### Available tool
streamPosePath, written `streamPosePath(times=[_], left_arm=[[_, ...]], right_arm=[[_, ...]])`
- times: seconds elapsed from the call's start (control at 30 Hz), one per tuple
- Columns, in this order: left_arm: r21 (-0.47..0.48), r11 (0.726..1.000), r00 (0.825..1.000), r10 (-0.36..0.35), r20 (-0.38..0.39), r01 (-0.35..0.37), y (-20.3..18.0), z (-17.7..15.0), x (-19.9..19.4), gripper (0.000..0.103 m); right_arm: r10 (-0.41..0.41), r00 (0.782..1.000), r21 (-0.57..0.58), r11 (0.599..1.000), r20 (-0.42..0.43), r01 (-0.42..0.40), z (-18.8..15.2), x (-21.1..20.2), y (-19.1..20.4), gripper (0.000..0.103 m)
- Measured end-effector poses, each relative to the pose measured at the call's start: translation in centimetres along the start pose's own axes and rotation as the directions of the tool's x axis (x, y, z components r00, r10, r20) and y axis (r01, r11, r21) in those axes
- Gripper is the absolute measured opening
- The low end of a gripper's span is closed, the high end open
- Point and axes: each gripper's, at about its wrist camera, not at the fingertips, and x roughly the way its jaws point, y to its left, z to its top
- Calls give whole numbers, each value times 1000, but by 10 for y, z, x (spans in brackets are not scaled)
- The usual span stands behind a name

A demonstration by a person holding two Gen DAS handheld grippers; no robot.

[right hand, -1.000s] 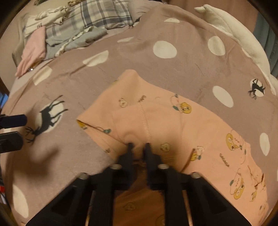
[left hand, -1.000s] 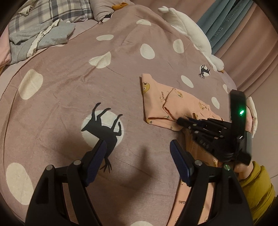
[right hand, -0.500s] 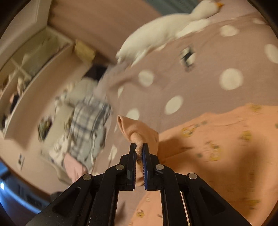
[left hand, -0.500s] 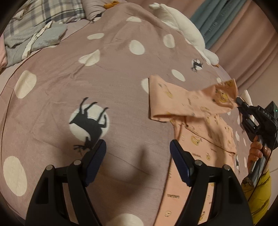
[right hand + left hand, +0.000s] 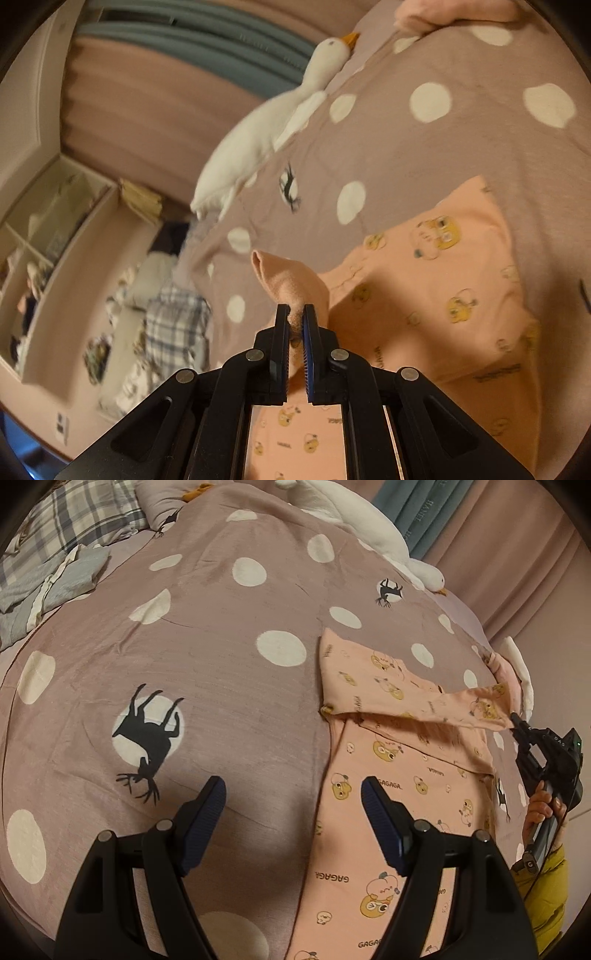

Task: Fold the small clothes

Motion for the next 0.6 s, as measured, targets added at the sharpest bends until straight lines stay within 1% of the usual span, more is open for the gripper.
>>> streamPosePath(times=[0.1,0.17,0.23,0.27,0.3,0.4,0.43,0.47,0.5,0.57,0.6], left_arm=[[8,1000,1000,4,-8,-4,-4,-2,2,76],[14,1000,1000,5,-12,-5,-8,-2,3,76],[22,1000,1000,1,-20,0,-12,-2,6,76],[24,1000,1000,0,-24,1,-13,-2,7,76],[29,1000,1000,-1,-29,2,-16,-2,9,76],[50,999,999,-4,-42,6,-25,0,15,76],[63,998,999,-2,-46,5,-29,2,18,76],[71,998,999,0,-48,4,-32,3,20,76],[84,996,999,2,-49,3,-36,5,24,76],[105,994,999,3,-52,3,-44,10,30,76],[117,993,999,-2,-54,9,-49,13,33,76]], right_arm=[[2,999,20,1000,44,-3,6,-13,-6,8],[-28,999,31,999,20,27,7,-11,-15,8],[-81,997,36,996,-19,81,5,-6,-24,8],[-115,993,42,992,-28,116,4,-6,-30,8],[-145,989,48,988,-19,146,4,-9,-37,8],[-149,989,81,985,-12,149,5,-15,-51,8],[-171,985,85,981,-26,173,6,-16,-55,8],[-210,977,89,973,-42,213,8,-16,-59,8],[-235,971,85,968,-45,238,9,-17,-60,8],[-317,948,52,947,-1,317,12,-28,-58,8],[-346,938,28,938,32,345,15,-35,-54,8]])
